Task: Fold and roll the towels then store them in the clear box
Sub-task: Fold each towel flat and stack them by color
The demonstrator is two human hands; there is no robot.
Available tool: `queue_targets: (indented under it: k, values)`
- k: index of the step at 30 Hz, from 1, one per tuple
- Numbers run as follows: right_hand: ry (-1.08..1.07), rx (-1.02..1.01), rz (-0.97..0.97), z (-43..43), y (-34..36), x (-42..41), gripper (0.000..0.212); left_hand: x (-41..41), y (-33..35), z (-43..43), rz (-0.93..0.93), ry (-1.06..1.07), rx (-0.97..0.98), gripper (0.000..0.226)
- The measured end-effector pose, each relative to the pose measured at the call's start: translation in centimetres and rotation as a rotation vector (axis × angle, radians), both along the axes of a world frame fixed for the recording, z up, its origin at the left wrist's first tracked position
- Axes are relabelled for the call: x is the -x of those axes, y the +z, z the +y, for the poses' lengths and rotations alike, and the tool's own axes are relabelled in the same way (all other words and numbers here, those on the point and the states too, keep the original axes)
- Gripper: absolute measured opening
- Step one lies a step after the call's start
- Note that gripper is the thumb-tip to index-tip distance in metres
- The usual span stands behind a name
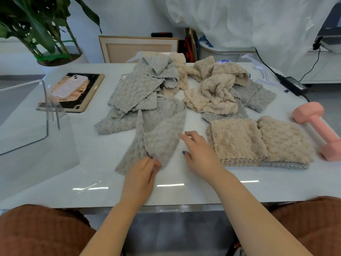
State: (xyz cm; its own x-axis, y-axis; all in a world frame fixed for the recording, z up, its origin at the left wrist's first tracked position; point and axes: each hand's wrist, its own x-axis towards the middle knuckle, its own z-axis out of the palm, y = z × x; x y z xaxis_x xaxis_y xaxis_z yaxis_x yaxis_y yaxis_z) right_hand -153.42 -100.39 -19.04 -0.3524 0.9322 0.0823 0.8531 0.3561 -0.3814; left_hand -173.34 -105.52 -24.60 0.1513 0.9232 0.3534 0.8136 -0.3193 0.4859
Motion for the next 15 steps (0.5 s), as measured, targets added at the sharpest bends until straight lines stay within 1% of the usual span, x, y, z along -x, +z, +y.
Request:
queue_targets:
  k: [1,2,3,4,6,7,9,11,12,13,15]
  values:
    - [0.064,-0.017,-0.004,-0.2,-0.2,0.5,0.062,0.4,-0.3,-0.6,0.042,-0.036,-0.015,0.017]
    - [0.129,-0.025,0.020,-0.5,-0.3,1.1,0.067,0.6,-0.4,-0.9,0.076,-0.055,-0.016,0.033]
    - [0.172,0.001,0.090,-0.7,-0.5,1.6,0.068,0.5,-0.4,-1.2,0.096,-0.064,-0.012,0.047]
    - [0.171,0.063,0.207,-0.9,-0.7,2.2,0.065,0.3,-0.1,-1.4,0.110,-0.063,-0.011,0.057]
    - [0.022,0.202,0.486,-1.1,-0.4,2.8,0.049,-0.2,0.7,-1.6,0.134,-0.072,0.002,0.067]
    - [-0.084,0.251,0.584,-1.0,-0.1,2.9,0.040,-0.2,0.9,-1.7,0.157,-0.091,0.011,0.071]
    - [-0.233,0.304,0.652,-0.6,0.3,2.5,0.028,-0.6,0.9,-2.1,0.203,-0.159,0.046,0.083]
    - [-0.281,0.355,0.738,-0.4,0.9,2.0,0.025,-1.2,1.1,-2.9,0.159,-0.256,0.135,0.082]
    - [-0.288,0.379,0.780,-0.1,1.2,1.9,0.026,-1.5,1.5,-3.3,0.090,-0.274,0.203,0.077]
    - [-0.282,0.400,0.803,0.1,1.5,1.9,0.027,-1.6,1.9,-3.7,0.013,-0.258,0.257,0.072]
    - [-0.226,0.432,0.771,0.6,1.8,2.6,0.031,-1.1,2.8,-4.5,-0.138,-0.165,0.279,0.061]
